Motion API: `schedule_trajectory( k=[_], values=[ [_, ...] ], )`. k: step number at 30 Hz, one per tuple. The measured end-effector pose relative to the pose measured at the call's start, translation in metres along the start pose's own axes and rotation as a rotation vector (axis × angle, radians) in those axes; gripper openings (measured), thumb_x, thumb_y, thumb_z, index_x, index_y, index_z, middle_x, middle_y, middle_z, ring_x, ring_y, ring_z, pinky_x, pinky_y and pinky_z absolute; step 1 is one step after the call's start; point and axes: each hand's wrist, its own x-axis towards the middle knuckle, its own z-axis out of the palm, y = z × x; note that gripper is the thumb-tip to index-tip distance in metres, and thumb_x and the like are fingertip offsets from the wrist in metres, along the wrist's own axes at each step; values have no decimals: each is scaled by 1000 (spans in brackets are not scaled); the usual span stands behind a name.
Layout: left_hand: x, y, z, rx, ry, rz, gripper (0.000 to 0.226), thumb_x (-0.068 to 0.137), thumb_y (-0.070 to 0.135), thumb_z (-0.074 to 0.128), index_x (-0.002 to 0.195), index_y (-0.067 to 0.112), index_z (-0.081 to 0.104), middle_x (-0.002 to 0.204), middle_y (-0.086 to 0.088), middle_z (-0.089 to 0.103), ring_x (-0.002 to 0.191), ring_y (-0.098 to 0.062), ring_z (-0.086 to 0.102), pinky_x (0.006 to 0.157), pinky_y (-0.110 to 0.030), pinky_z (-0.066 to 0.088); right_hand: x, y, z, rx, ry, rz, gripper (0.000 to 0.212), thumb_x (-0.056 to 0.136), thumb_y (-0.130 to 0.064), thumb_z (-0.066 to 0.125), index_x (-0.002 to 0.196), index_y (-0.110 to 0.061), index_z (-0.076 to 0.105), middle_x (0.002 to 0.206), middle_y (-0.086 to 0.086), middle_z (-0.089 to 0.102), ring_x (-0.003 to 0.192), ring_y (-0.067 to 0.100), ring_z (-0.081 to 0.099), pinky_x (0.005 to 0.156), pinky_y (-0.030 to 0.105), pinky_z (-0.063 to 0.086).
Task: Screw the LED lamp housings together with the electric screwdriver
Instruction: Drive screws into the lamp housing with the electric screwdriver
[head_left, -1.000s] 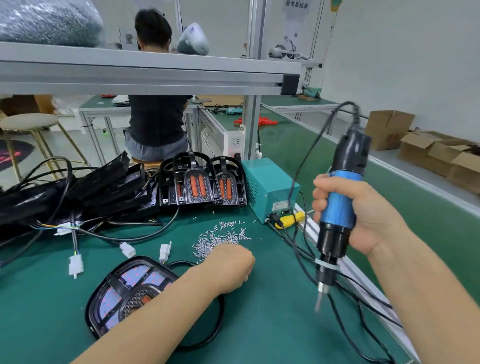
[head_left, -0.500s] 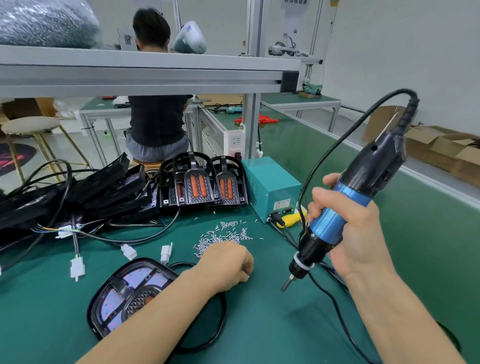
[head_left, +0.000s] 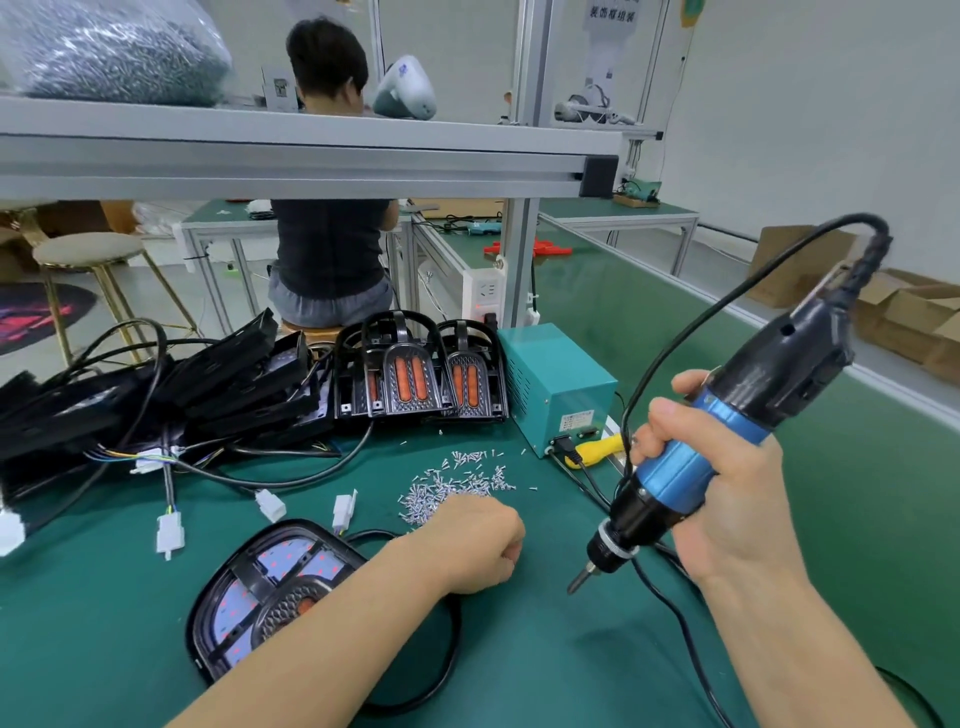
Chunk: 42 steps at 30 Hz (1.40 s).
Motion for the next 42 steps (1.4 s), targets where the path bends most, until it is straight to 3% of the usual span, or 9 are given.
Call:
schedule_trajectory(
  k=[3, 6, 9, 12, 15, 21, 28, 36, 42],
  values=[
    [-19, -3, -23, -510, 174, -112, 9, 82, 14, 58, 79, 15, 67, 81, -3, 71, 74, -16, 63, 67, -25, 49, 1, -6, 4, 131, 9, -39, 21, 69, -4, 62, 80, -21, 59, 54, -1, 47, 48, 14, 48, 51, 24, 44],
    [-56, -15, -49, -1095, 375, -179, 9, 77, 4, 72, 69, 6, 69, 60, -12, 67, 53, -14, 60, 51, -24, 49, 0, -14, 16, 316, 6, -55, 20, 70, -5, 57, 83, -20, 55, 56, -3, 44, 49, 11, 45, 54, 21, 44],
    [-99, -24, -56, -1415, 524, -182, 17, 60, 6, 85, 66, 3, 70, 57, -14, 62, 50, -16, 58, 48, -22, 48, -3, -19, 37, 478, -27, -62, 13, 74, -11, 51, 82, -21, 53, 56, -7, 44, 49, 8, 43, 55, 19, 43],
    [-130, -26, -51, -1583, 618, -208, 20, 53, 8, 85, 65, 5, 71, 63, -14, 62, 49, -16, 57, 46, -23, 49, -11, -20, 63, 570, -71, -58, 9, 76, -15, 48, 82, -21, 52, 56, -9, 44, 48, 6, 43, 56, 19, 42],
    [-149, -23, -46, -1642, 669, -192, 24, 53, 1, 85, 69, 12, 71, 68, -13, 65, 52, -18, 59, 50, -25, 51, -21, -18, 89, 623, -113, -45, 8, 77, -16, 48, 82, -20, 51, 55, -9, 45, 48, 6, 43, 55, 19, 41],
    [-169, -21, -45, -1641, 765, -148, 27, 56, 8, 84, 74, 21, 69, 69, -13, 66, 55, -21, 61, 55, -26, 52, -35, -13, 117, 622, -164, -20, 8, 76, -15, 48, 81, -20, 52, 54, -9, 45, 46, 6, 43, 54, 18, 42],
    [-174, -21, -43, -1654, 782, -117, 24, 62, 1, 73, 73, 21, 66, 69, -13, 66, 55, -20, 61, 56, -25, 52, -37, -12, 119, 590, -175, -17, 8, 76, -14, 48, 81, -19, 52, 55, -8, 46, 46, 7, 44, 55, 19, 41],
    [-171, -24, -46, -1585, 754, -127, 31, 59, -2, 83, 72, 19, 65, 70, -12, 67, 57, -21, 63, 57, -24, 52, -36, -11, 117, 561, -191, -21, 8, 77, -14, 48, 82, -19, 52, 54, -8, 46, 46, 7, 44, 54, 21, 41],
    [-170, -25, -45, -1552, 744, -139, 23, 62, 3, 76, 73, 21, 67, 73, -12, 69, 59, -20, 64, 59, -25, 54, -35, -11, 115, 573, -200, -22, 8, 77, -14, 48, 82, -19, 52, 54, -8, 47, 46, 7, 45, 54, 21, 42]
  ],
)
